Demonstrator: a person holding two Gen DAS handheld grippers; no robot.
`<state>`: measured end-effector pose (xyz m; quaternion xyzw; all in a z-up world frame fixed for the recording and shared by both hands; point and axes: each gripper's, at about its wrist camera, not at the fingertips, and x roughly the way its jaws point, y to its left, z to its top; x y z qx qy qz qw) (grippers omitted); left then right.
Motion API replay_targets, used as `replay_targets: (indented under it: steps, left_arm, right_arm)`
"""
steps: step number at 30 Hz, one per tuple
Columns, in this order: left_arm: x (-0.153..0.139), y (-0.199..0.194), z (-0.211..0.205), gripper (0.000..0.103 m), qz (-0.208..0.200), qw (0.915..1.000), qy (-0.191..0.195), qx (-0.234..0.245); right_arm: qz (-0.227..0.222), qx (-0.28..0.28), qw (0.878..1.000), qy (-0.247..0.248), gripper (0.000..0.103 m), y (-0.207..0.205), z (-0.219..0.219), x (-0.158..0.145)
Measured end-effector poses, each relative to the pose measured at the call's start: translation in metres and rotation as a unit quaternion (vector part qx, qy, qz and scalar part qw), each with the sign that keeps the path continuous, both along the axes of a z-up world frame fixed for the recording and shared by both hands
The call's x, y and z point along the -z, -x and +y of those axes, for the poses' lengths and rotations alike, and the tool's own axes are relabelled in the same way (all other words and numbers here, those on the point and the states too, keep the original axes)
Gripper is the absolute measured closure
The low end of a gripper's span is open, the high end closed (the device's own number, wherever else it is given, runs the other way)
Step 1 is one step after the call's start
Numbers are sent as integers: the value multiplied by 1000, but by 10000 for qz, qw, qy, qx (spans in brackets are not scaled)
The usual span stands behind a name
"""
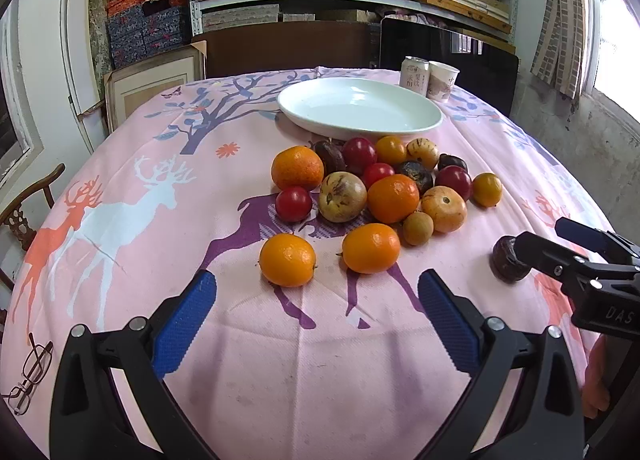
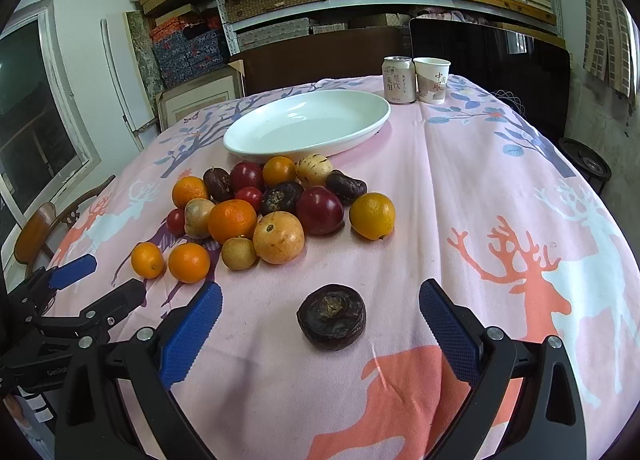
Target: Organize fruits
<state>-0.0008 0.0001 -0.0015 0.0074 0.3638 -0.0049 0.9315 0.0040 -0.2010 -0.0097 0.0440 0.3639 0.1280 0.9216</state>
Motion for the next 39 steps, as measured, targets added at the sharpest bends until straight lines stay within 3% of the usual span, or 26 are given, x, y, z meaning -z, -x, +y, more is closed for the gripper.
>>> replay_targets:
  steps: [39]
  left_arm:
    - [7, -1, -1, 4, 155, 9999, 69, 0]
  right_arm:
    - [124, -8, 9999, -112, 3, -2, -4, 5]
